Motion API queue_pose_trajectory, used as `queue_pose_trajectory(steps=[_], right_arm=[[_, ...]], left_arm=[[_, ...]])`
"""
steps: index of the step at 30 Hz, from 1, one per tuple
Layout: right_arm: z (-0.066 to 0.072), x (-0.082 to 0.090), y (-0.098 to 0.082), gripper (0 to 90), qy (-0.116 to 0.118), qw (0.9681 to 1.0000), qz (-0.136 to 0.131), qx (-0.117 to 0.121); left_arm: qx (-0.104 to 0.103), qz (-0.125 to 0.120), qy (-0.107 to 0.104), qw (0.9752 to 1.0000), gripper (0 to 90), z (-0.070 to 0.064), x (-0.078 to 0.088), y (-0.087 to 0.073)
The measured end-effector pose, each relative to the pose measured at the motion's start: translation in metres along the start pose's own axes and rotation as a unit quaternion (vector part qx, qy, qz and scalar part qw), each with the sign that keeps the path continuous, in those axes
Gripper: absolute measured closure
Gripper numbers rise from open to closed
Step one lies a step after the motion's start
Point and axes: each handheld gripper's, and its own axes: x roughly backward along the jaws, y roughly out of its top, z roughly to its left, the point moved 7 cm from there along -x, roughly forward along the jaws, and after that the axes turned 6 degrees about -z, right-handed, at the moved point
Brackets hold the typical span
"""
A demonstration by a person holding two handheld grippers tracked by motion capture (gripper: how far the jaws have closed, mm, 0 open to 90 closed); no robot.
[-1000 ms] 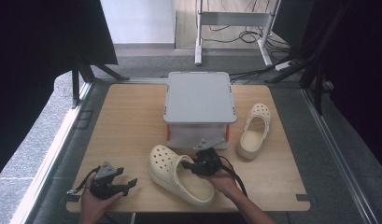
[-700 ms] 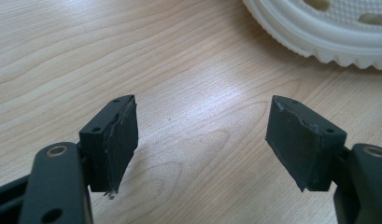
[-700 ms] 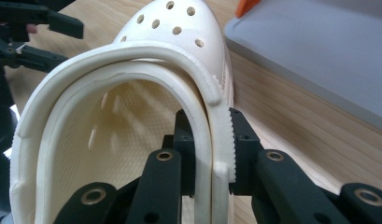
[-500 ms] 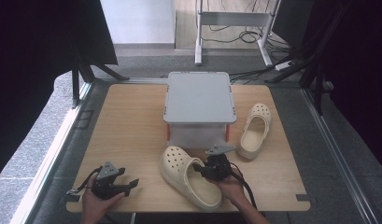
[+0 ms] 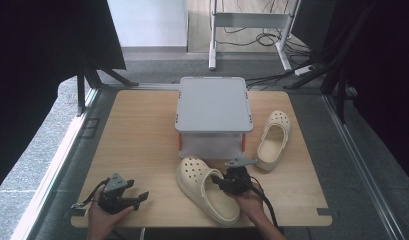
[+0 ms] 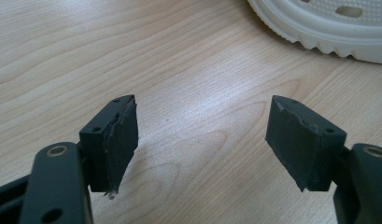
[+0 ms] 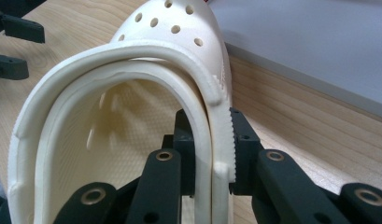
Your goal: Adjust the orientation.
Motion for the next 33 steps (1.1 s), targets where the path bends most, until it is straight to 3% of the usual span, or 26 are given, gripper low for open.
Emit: queue_pose_trajectory(steps=[8, 16, 18, 19, 20, 25, 29, 33], right_arm=[[0.001, 0.001, -0.001, 77.6, -0.013, 0.9999, -0.007, -0.003], [0.005, -0.002, -0.002, 76.6, -0.012, 0.9998, -0.014, -0.008], [0.004, -0.002, -0.002, 70.3, -0.002, 0.9999, -0.011, -0.012], [0.005, 0.0, -0.002, 60.5, 0.018, 0.9994, -0.016, -0.027], [0.005, 0.002, -0.001, 55.1, 0.024, 0.9991, -0.018, -0.029], [0.004, 0.023, 0.004, 52.5, 0.02, 0.999, -0.04, -0.008], [-0.005, 0.044, 0.009, 52.5, 0.013, 0.9986, -0.052, 0.003], [-0.032, 0.058, 0.009, 56.3, -0.014, 0.9978, -0.063, -0.012]], left_arm=[[-0.002, 0.001, 0.001, 1.0, 25.8, 0.0, 0.0, 0.0], [-0.002, 0.001, 0.0, 1.0, 25.8, 0.0, -0.001, 0.0], [-0.002, 0.001, 0.001, 1.0, 25.8, 0.0, -0.001, 0.0], [-0.002, 0.001, 0.001, 1.0, 25.8, 0.0, -0.001, 0.0], [-0.003, 0.001, 0.001, 1.0, 25.8, 0.0, -0.001, 0.001], [-0.003, 0.002, 0.001, 1.0, 25.8, 0.002, -0.002, 0.002], [-0.005, 0.0, 0.0, 1.0, 25.9, 0.002, -0.003, 0.003], [-0.008, 0.001, -0.001, 1.0, 25.8, 0.002, -0.004, 0.003]])
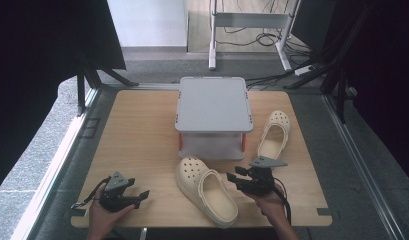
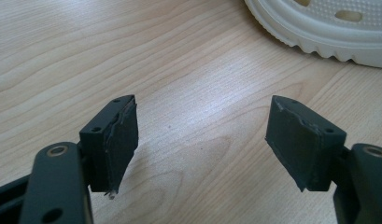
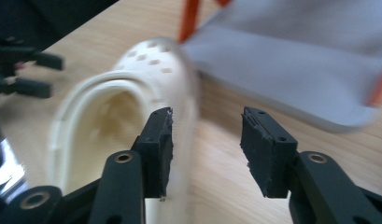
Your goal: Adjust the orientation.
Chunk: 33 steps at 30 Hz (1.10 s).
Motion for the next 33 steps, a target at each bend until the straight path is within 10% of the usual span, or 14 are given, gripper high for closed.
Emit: queue_pose_trajectory(steps=[13, 33], right_arm=[[-0.058, -0.023, -0.014, 89.6, -0.059, 0.9971, 0.041, -0.027], [-0.081, -0.04, -0.003, 90.0, -0.094, 0.9901, 0.101, -0.026]], left_arm=[[0.001, 0.0, 0.001, 1.0, 25.9, 0.0, 0.0, 0.001], [0.005, 0.003, -0.001, 1.0, 25.9, -0.001, -0.002, 0.0]])
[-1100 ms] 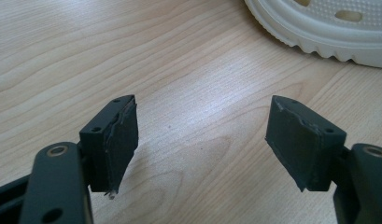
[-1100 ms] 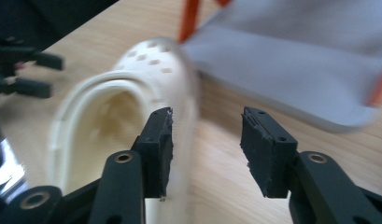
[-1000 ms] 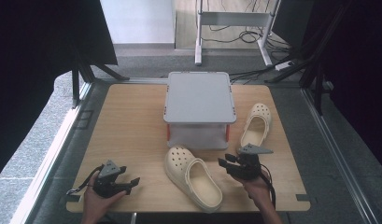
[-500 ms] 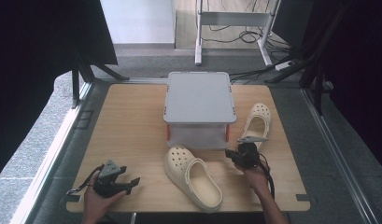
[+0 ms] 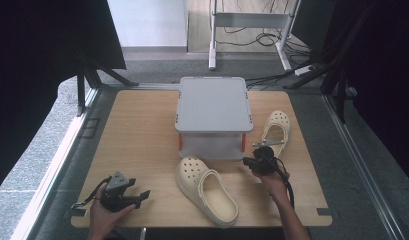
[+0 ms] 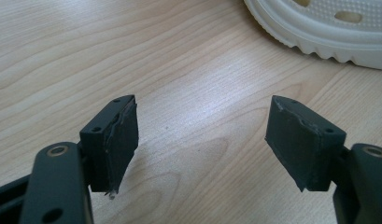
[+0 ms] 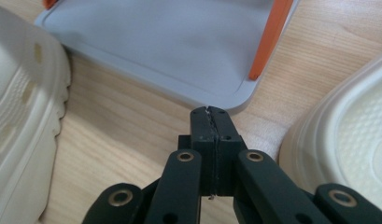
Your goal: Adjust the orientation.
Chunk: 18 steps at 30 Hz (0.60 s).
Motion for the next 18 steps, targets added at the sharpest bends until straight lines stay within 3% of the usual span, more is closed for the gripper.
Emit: queue_pose_trajectory(steps=[5, 14, 15, 18], right_arm=[[-0.005, -0.005, 0.002, 90.0, -0.022, 0.9997, 0.007, 0.003], [-0.021, 0.004, -0.004, 90.0, -0.05, 0.9987, 0.011, 0.001], [-0.023, 0.005, -0.005, 90.0, -0.035, 0.9993, 0.008, -0.011], [-0.026, 0.009, -0.008, 90.0, -0.04, 0.9992, 0.009, -0.005]], left_arm=[[-0.002, 0.001, 0.0, 1.0, 26.0, 0.001, 0.0, 0.0], [0.001, -0.001, -0.001, 1.0, 26.0, 0.0, 0.0, 0.0], [0.001, -0.001, 0.0, 1.0, 26.0, 0.0, 0.001, 0.0], [0.0, 0.001, 0.0, 1.0, 26.0, 0.0, 0.0, 0.0]])
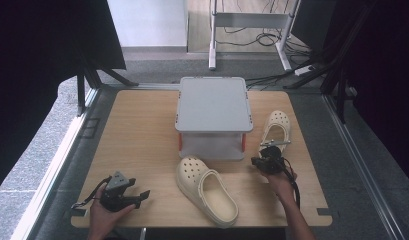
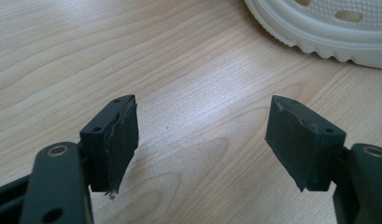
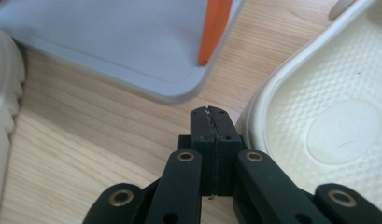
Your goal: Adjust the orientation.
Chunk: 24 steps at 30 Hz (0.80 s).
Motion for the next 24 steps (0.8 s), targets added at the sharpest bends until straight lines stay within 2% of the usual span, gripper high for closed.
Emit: queue_pose_trajectory(steps=[6, 10, 15, 22, 24], right_arm=[[-0.01, 0.012, -0.009, 90.0, -0.011, 0.9999, 0.005, -0.002], [-0.024, 0.024, -0.017, 90.0, -0.024, 0.9997, 0.006, -0.005], [-0.042, 0.037, -0.026, 90.0, -0.022, 0.9996, 0.004, -0.019], [-0.061, 0.048, -0.032, 90.0, -0.024, 0.9996, 0.011, -0.011], [-0.07, 0.052, -0.034, 90.0, -0.038, 0.9992, 0.014, -0.008]], left_arm=[[-0.001, 0.0, -0.001, 1.0, 26.0, 0.0, 0.0, 0.0], [-0.001, 0.001, 0.0, 1.0, 26.0, 0.0, 0.0, 0.0], [-0.001, 0.003, -0.001, 1.0, 26.0, 0.0, -0.001, 0.0], [-0.001, 0.002, 0.0, 1.0, 26.0, 0.0, -0.001, 0.0], [-0.001, 0.003, 0.0, 1.0, 26.0, 0.0, -0.001, 0.0]])
